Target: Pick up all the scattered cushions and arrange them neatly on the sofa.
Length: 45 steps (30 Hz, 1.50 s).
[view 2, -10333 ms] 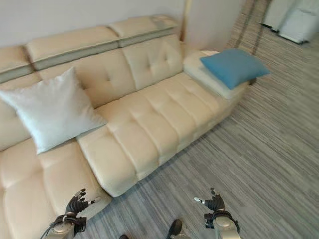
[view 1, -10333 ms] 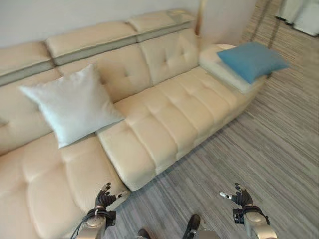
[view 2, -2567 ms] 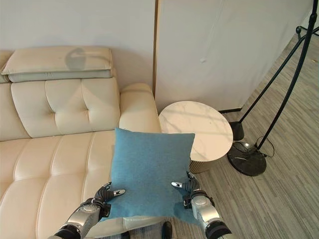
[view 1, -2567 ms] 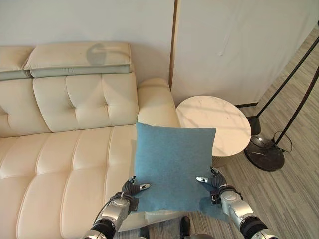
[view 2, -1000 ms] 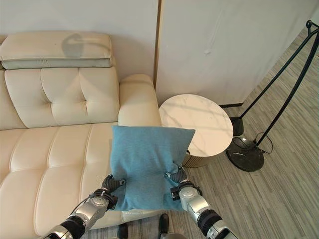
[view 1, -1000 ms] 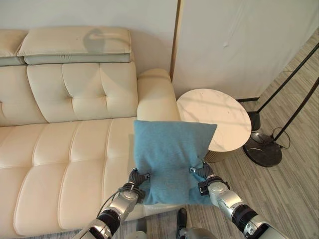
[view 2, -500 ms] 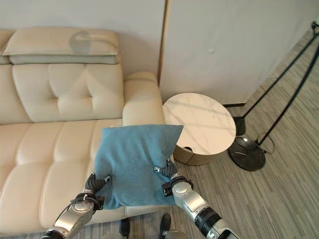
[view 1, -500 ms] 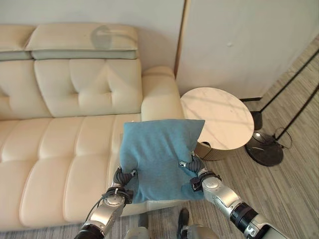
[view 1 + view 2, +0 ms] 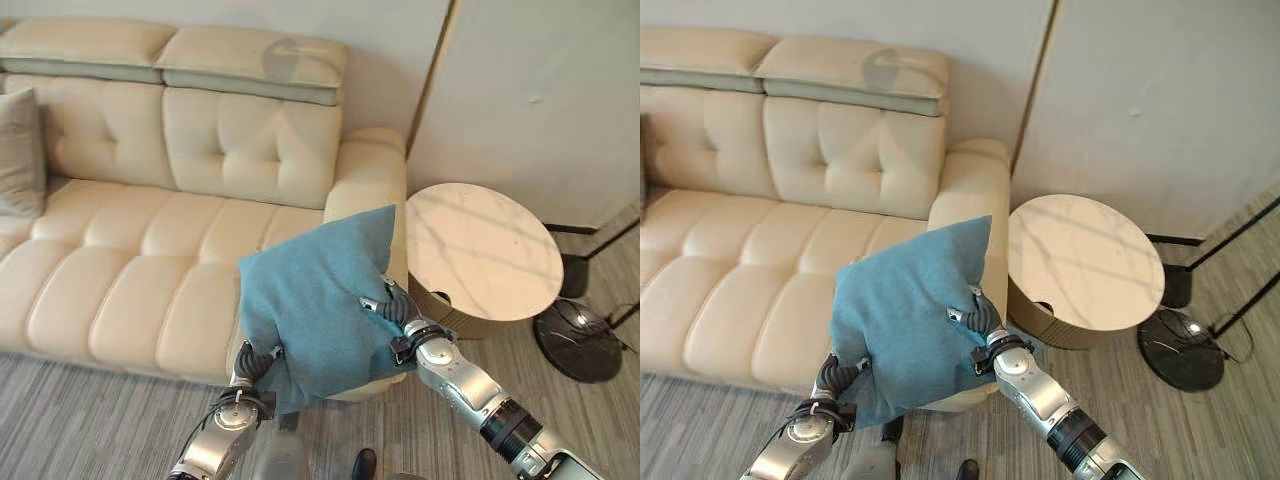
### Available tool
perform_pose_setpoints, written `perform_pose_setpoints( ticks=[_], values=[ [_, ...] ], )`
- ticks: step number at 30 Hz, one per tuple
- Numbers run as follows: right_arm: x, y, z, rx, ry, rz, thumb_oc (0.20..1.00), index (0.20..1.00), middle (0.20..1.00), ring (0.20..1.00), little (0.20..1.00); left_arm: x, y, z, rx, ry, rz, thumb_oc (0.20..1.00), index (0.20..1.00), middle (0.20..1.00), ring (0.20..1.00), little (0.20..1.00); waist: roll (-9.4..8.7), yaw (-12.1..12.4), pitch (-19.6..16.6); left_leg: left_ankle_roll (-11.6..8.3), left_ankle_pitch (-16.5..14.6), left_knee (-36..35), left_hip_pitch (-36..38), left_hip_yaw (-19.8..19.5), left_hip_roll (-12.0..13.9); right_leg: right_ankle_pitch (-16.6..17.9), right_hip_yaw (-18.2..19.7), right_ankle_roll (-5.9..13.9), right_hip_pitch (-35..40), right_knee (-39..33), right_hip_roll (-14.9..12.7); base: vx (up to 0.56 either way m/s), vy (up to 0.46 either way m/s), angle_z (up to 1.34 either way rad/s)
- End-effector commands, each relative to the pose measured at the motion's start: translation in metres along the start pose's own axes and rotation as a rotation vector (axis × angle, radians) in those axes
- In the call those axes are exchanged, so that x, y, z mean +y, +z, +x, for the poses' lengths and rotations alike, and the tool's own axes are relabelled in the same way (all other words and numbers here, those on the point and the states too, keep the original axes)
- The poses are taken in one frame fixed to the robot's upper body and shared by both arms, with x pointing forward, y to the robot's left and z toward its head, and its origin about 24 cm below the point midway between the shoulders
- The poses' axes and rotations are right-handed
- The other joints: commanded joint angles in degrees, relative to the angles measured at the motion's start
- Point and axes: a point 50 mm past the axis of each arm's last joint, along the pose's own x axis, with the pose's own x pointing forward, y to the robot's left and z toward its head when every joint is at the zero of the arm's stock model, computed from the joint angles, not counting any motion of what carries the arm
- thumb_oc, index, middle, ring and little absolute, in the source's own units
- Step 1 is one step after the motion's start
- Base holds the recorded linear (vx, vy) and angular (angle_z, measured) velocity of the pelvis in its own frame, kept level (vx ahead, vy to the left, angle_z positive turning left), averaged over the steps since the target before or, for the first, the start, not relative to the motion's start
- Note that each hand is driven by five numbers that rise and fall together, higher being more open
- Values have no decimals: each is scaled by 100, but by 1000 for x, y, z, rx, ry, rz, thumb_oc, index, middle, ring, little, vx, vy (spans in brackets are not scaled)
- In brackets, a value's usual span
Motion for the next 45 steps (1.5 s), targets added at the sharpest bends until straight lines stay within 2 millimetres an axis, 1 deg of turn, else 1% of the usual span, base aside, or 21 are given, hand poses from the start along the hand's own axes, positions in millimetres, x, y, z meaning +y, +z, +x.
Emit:
perform_pose_setpoints(
  ticks=[1, 3, 7, 8, 12, 13, 16, 23, 27, 28, 29, 30, 31, 32, 34, 36, 38, 39, 40, 43, 45],
  values=[
    [94, 81, -14, -359, 422, 238, 200, 200, 200, 200, 200, -53, 120, -19, -532, -253, -259, 200, 200, 200, 200, 200, -727, -112, -85, 292, -979, 600, 45, 565, -733, -302, 273, 217, -92, -224, -480, -147, -35, 28],
    [97, 82, -16, -363, 435, 257, 200, 200, 200, 200, 200, -52, 121, -21, -541, -249, -292, 200, 200, 200, 200, 200, -798, -93, -88, 334, -1326, 1117, 126, 605, -652, -320, 149, 167, -156, -224, -553, -115, -12, 34],
    [99, 82, -20, -359, 446, 328, 200, 200, 200, 200, 200, -51, 119, -23, -534, -252, -356, 200, 200, 200, 200, 200, -777, -103, -160, 228, -1490, 825, 647, 846, -302, -403, -212, 208, -169, -224, -614, -41, 68, 51],
    [99, 81, -21, -349, 452, 383, 200, 200, 200, 200, 200, -52, 118, -24, -521, -271, -412, 200, 200, 200, 200, 200, -746, -147, -185, 128, -1341, 495, 767, 1250, -50, -392, -541, 222, -226, -224, -693, -16, 107, 93],
    [98, 77, -20, -330, 449, 416, 200, 200, 200, 200, 200, -56, 114, -23, -467, -307, -516, 200, 200, 200, 200, 200, -699, -224, -238, 11, -1142, 77, 923, 1770, 155, -359, -928, 245, -262, -224, -764, -59, 159, 136],
    [92, 75, -20, -325, 433, 440, 200, 200, 200, 200, 200, -62, 112, -22, -421, -361, -599, 200, 200, 200, 200, 200, -635, -307, -270, -81, -997, -146, 909, 2257, 277, -306, -1300, 286, -329, -224, -864, -95, 348, 131],
    [94, 69, -19, -297, 453, 435, 200, 200, 200, 200, 200, -70, 106, -22, -345, -448, -690, 200, 200, 200, 200, 200, -575, -307, -417, -30, -1280, -146, 848, 2127, 148, -26, -1468, 484, -404, -224, -1037, -17, 451, 144],
    [104, 72, -19, -301, 490, 445, 200, 200, 200, 200, 200, -60, 112, -21, -375, -453, -687, 200, 200, 200, 200, 200, -838, -40, -405, 418, -1717, -146, 927, 2040, -392, 445, -1384, 864, -358, -216, -1498, 23, 387, 15],
    [108, 74, -19, -307, 496, 458, 200, 200, 200, 200, 200, -54, 119, -20, -422, -439, -648, 200, 200, 200, 200, 200, -786, -53, -285, 656, -1873, -146, 1038, 1763, -606, 404, -1119, 926, -610, 903, -1821, 38, 285, 34],
    [107, 76, -18, -319, 486, 452, 200, 200, 200, 200, 200, -56, 120, -20, -426, -438, -639, 200, 200, 200, 200, 200, -812, -145, -250, 679, -1891, -146, 1050, 1650, -642, 373, -714, 901, -792, 1176, -1699, 27, 127, 14],
    [107, 76, -17, -320, 486, 452, 200, 200, 200, 200, 200, -56, 120, -20, -426, -438, -639, 200, 200, 200, 200, 200, -816, -138, -252, 681, -1894, -146, 1045, 1658, -645, 358, -700, 903, -815, 1208, -1708, 25, 86, 16],
    [107, 79, -14, -325, 478, 455, 200, 200, 200, 200, 200, -57, 123, -18, -437, -434, -633, 200, 200, 200, 200, 200, -820, -240, -211, 657, -1869, -146, 1034, 1438, -680, 91, 108, 800, -1146, 1248, -1224, 34, 58, 31],
    [106, 80, -12, -325, 476, 457, 200, 200, 200, 200, 200, -58, 125, -18, -443, -434, -628, 200, 200, 200, 200, 200, -810, -229, -195, 648, -1848, -146, 1040, 1393, -701, 48, 222, 770, -1202, 1198, -1120, 34, 57, 47],
    [106, 80, -12, -325, 476, 457, 200, 200, 200, 200, 200, -58, 125, -18, -443, -434, -628, 200, 200, 200, 200, 200, -810, -229, -195, 648, -1849, -146, 1040, 1393, -701, 48, 223, 770, -1201, 1198, -1120, 68, 23, 81],
    [106, 89, -7, -352, 483, 441, 200, 200, 200, 200, 200, -59, 129, -16, -458, -425, -608, 200, 200, 200, 200, 200, -884, -176, -108, 668, -1746, -146, 1003, 1270, -833, 283, 387, 653, -1568, 594, -650, 73, -39, 66],
    [107, 94, -4, -364, 498, 392, 200, 200, 200, 200, 200, -59, 133, -15, -474, -413, -608, 200, 200, 200, 200, 200, -911, -175, -92, 664, -1804, -146, 1091, 1137, -949, 485, 228, 722, -1687, 287, -586, 259, -96, 44],
    [104, 90, -6, -357, 491, 390, 200, 200, 200, 200, 200, -61, 134, -17, -480, -419, -627, 200, 200, 200, 200, 200, -862, -277, -243, 660, -1963, -146, 1278, 1022, -1024, 440, 408, 633, -1467, 212, -520, 548, -189, 95],
    [101, 89, -5, -355, 489, 405, 200, 200, 200, 200, 200, -60, 134, -17, -479, -421, -634, 200, 200, 200, 200, 200, -773, -357, -375, 558, -2146, 205, 1527, 974, -954, 255, 307, 517, -1133, 178, -529, 674, -327, 97],
    [97, 86, -6, -350, 475, 404, 200, 200, 200, 200, 200, -59, 132, -18, -472, -427, -644, 200, 200, 200, 200, 200, -758, -397, -343, 371, -2072, 1130, 1305, 1053, -807, 137, 211, 395, -793, 95, -541, 641, -360, 73],
    [93, 80, -5, -331, 463, 404, 200, 200, 200, 200, 200, -57, 135, -17, -483, -410, -661, 200, 200, 200, 200, 200, -789, -286, -155, 204, -1678, 2499, 701, 681, -817, 23, 332, 181, -386, -88, -447, 251, -209, 43],
    [94, 78, -5, -324, 455, 405, 200, 200, 200, 200, 200, -56, 134, -17, -470, -396, -671, 200, 200, 200, 200, 200, -851, -277, -160, 319, -1754, 2348, 500, 590, -776, -13, 448, 180, -343, -97, -479, 213, -102, -82]
  ],
)
